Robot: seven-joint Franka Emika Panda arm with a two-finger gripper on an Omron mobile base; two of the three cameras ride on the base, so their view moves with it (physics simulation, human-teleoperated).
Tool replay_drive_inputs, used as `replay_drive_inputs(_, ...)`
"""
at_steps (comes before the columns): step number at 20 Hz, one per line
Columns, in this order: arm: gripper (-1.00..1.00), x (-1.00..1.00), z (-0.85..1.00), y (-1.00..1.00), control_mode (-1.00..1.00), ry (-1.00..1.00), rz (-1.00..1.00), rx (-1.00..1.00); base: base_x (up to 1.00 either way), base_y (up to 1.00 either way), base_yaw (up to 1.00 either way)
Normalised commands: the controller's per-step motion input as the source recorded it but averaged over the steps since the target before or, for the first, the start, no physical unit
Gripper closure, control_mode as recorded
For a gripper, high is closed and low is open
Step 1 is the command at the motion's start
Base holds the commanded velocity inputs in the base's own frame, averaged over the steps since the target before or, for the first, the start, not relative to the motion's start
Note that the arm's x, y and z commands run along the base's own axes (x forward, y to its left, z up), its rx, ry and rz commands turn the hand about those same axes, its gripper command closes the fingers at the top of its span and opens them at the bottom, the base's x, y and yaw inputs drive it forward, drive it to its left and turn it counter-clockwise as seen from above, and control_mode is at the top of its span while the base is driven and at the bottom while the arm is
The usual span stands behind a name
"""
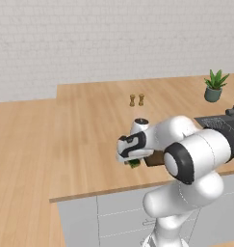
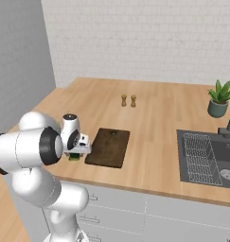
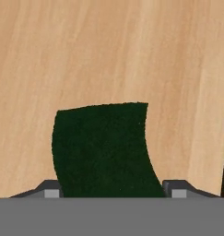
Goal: Pick up the sponge from the counter and clean the cutting board by briefly scrubbing or pressing down on the cutting board. Once finished, release the sponge.
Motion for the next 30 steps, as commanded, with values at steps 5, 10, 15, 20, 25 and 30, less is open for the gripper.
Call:
replay_drive_inputs(5,1.0,-0.2,0.83,-0.19,-1.0,-0.01,-0.02,0.02,0.0,0.0,0.0)
replay_drive_inputs(10,1.0,-0.03,0.14,-0.55,-1.0,0.02,-0.07,0.02,0.0,0.0,0.0)
replay_drive_inputs(15,1.0,0.0,-0.12,-0.23,-1.0,0.01,-0.04,0.0,0.0,0.0,0.0)
replay_drive_inputs(20,1.0,0.01,-0.19,-0.31,-1.0,0.0,-0.03,0.0,0.0,0.0,0.0)
replay_drive_inputs(25,1.0,0.07,-0.27,-0.25,-1.0,0.0,-0.02,0.0,0.0,0.0,0.0)
replay_drive_inputs(30,1.0,0.19,-0.23,-0.14,-1.0,0.0,-0.01,0.0,0.0,0.0,0.0)
